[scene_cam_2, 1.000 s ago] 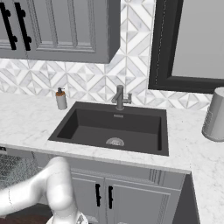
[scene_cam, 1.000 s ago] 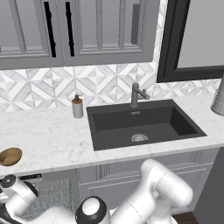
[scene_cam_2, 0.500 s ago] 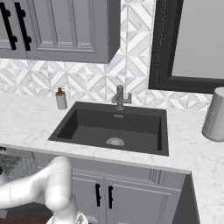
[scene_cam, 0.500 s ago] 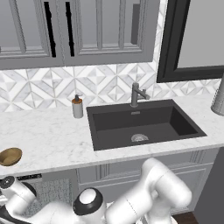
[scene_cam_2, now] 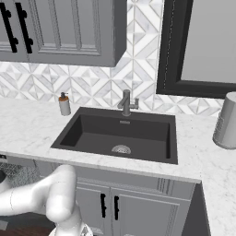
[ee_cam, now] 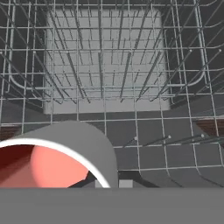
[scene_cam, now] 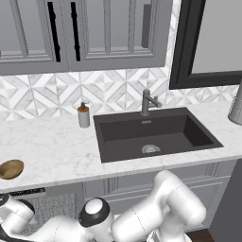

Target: Pick up the cup and bowl from the counter, place them in the dishwasher, and close the dishwasher door.

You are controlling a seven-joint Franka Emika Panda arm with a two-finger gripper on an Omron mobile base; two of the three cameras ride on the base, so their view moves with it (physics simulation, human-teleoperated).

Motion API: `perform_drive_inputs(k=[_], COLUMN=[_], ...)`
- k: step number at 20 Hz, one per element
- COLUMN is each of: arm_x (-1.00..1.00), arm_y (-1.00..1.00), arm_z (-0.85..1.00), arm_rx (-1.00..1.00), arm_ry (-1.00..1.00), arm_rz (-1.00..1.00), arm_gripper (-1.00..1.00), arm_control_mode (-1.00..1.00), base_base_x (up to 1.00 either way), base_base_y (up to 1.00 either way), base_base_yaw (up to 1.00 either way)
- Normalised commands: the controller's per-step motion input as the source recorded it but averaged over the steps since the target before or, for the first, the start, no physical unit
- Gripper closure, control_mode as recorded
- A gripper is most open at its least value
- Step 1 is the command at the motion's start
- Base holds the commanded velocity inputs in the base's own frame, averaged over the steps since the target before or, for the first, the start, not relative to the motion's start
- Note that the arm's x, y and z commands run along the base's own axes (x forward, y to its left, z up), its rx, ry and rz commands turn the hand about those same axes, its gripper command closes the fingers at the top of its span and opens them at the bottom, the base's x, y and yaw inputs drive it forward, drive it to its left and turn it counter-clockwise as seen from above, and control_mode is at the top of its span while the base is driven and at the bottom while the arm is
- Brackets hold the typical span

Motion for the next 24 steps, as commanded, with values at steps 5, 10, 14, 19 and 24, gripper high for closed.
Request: perform_drive_inputs(k=[5, 10, 14, 19, 24], arm_x=[-0.34, -0.04, -0.02, -0.02, -0.08], arm_y=[-0.02, 0.00, 0.00, 0.00, -0.09], arm_z=[-0.29, 0.00, 0.00, 0.04, 0.72], arm_rx=[-0.05, 0.00, 0.00, 0.00, 0.10], arm_ry=[0.00, 0.00, 0.00, 0.00, -0.06], arm_rz=[0.00, 0.00, 0.00, 0.00, 0.00], arm_gripper=[1.00, -1.00, -1.00, -1.00, -1.00], arm_control_mode=[-1.00, -1.00, -1.00, -1.00, -1.00], base_base_x=[0.00, 0.00, 0.00, 0.00, 0.00], base_base_y=[0.00, 0.00, 0.00, 0.00, 0.00], base_base_yaw=[0.00, 0.00, 0.00, 0.00, 0.00])
